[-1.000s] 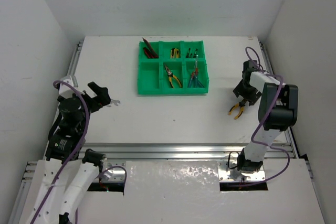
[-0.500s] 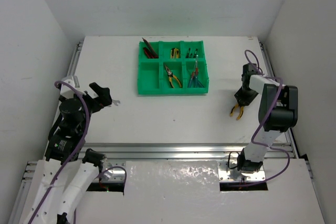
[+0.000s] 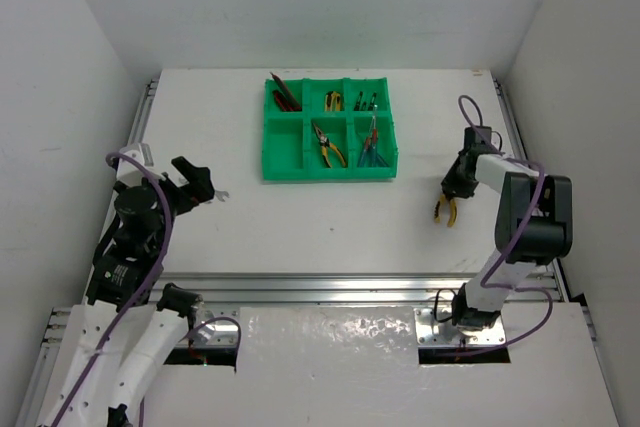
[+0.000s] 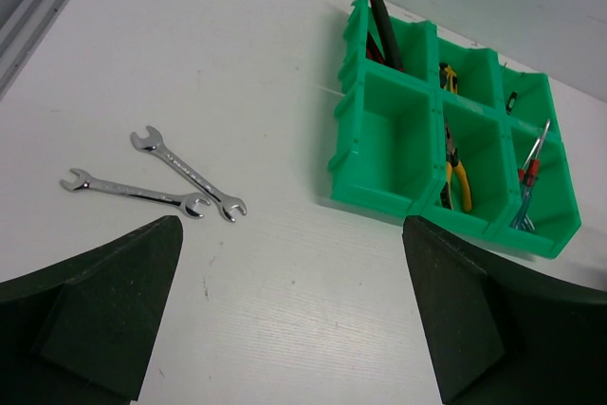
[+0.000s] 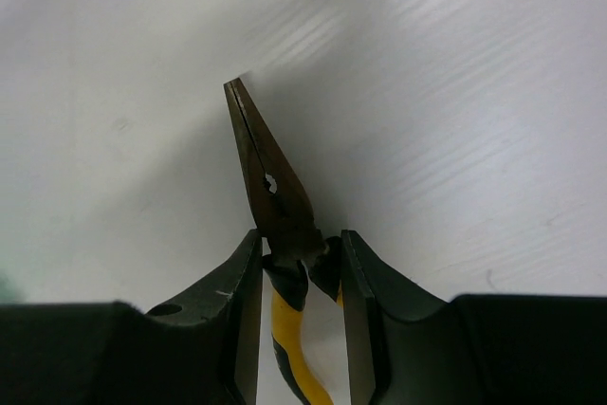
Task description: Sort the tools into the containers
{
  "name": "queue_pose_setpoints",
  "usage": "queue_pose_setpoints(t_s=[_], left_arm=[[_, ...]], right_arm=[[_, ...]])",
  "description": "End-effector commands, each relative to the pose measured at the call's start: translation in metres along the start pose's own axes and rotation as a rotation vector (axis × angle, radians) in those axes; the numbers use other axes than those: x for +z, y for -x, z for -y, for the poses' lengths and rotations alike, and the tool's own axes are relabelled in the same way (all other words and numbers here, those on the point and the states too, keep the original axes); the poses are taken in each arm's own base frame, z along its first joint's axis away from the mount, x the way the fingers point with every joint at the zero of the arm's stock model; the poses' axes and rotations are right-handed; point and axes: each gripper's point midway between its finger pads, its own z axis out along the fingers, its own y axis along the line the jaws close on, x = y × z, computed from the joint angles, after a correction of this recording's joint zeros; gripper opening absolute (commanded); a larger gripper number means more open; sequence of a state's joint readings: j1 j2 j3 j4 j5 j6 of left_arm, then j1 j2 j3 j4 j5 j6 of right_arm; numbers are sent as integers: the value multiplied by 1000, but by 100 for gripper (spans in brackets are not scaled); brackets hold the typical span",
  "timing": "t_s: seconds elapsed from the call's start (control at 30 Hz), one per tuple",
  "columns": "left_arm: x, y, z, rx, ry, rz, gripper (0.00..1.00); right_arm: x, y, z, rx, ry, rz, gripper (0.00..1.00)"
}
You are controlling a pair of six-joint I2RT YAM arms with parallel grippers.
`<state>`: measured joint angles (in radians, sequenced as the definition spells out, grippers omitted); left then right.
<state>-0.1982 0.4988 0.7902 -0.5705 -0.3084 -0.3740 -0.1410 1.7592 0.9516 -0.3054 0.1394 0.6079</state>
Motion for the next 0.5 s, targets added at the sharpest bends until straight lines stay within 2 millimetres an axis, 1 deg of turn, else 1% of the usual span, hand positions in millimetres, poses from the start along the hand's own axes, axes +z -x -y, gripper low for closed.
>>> queue_pose_setpoints(t_s=[0.0,0.03,0.1,0.17,0.2,0.4,0.43,0.47], left_arm=[[2,7,8,4,-27,24,100],[2,7,8,4,-27,24,100],[3,7,7,5,-25,22,100],[3,6,7,4,-23,21,100],[3,6,7,4,-23,21,100],[4,6,7,6,-19,18,100],[4,6,7,6,-19,18,100],[4,5,6,6,-17,17,100]], right_arm=[[-32,31,-42,-81,183,156,0],[-35,29,-43,-91,192,166,0],[-51,36,-56,-112,238,228,0],[-59,33,-66,-135,275,253,0],[-67,34,-71,-147,295,275,0],[-102,27,-117,-254,404,349,0],[-113,23,-132,-277,445,373,0],[-119,20,-140,-294,466,380,0]])
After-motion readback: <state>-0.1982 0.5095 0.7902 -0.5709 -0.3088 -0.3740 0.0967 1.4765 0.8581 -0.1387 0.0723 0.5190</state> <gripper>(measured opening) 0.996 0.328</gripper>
